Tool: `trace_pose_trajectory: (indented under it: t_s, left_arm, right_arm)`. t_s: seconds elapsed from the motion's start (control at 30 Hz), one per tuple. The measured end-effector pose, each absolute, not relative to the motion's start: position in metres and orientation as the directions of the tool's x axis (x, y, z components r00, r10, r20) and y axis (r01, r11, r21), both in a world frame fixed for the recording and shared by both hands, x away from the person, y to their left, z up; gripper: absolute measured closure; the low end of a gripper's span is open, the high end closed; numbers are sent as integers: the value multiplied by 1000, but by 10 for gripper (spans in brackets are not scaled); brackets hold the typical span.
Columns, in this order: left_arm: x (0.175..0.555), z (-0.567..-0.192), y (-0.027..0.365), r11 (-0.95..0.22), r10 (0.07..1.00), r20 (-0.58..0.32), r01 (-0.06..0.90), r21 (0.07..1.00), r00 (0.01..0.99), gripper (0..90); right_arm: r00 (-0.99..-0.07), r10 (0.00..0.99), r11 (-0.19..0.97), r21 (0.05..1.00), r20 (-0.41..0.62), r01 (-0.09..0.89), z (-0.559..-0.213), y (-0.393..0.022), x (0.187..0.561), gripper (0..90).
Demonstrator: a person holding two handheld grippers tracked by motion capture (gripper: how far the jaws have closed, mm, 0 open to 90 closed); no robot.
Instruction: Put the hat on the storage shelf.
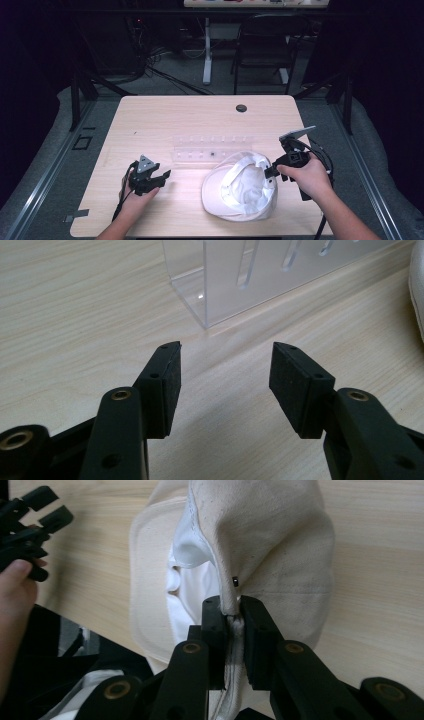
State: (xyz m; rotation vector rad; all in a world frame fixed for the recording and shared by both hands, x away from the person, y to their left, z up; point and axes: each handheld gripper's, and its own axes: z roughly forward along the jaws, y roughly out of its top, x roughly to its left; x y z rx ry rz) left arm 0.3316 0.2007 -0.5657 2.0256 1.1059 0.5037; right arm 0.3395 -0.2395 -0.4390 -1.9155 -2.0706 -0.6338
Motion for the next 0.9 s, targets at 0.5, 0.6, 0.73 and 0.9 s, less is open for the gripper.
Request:
trace_pose_trajectory:
  t_s: [0.5,0.6,0.73,0.9]
  left_arm:
    - [331,-566,200,-339,836,-12,534,774,549,471]
    - [331,-566,200,-338,836,-13,533,775,549,472]
    - [331,-566,200,-338,836,-13,533,776,549,471]
    - [331,-566,200,-339,836,-12,533,775,549,471]
  right_arm:
    - [-113,820,41,140,562,989,-424,-232,342,817]
    - [-125,808,49,146,575,988,-421,-229,342,817]
    - [-146,794,68,153,590,986,-415,-227,342,818]
    - [-165,761,63,181,628,981,-410,-223,342,818]
